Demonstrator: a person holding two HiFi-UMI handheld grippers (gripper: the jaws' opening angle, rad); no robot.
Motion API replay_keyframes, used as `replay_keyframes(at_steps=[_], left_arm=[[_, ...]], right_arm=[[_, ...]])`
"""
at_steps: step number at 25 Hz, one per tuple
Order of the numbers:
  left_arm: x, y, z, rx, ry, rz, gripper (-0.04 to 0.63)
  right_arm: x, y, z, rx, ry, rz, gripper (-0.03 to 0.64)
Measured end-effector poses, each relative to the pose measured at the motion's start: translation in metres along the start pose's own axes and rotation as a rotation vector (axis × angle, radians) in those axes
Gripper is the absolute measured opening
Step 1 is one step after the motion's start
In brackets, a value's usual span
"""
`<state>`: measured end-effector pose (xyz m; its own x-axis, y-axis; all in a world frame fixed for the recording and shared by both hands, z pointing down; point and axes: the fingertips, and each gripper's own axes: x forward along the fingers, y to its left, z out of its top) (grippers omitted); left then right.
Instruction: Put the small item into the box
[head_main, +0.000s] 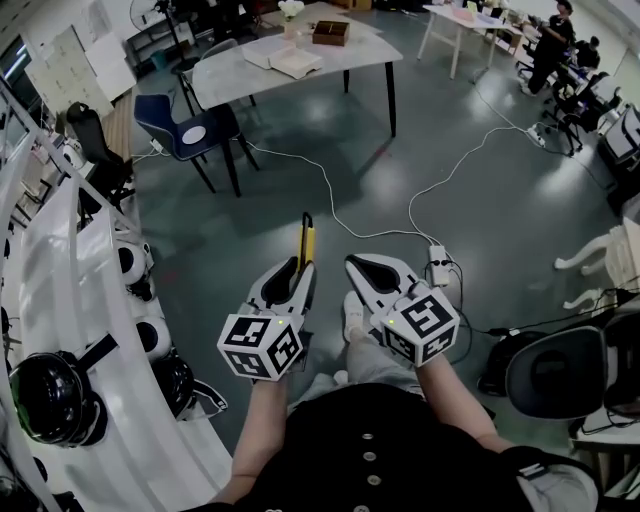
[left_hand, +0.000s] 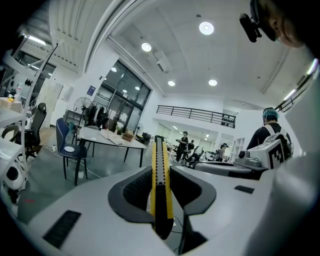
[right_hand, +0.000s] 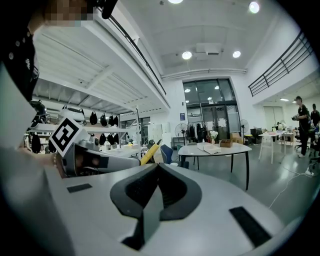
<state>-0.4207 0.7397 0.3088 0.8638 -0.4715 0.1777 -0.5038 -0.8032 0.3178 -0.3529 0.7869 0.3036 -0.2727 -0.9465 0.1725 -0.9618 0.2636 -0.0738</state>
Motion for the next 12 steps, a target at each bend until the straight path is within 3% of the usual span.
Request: replay_keyframes(at_steps=[12], left_arm=[[0.073, 0.044, 0.011, -0.026, 0.007, 0.036, 0.123]], right_arm=[[0.059, -0.065, 0.002, 0.025, 0.017, 0.033, 0.005]])
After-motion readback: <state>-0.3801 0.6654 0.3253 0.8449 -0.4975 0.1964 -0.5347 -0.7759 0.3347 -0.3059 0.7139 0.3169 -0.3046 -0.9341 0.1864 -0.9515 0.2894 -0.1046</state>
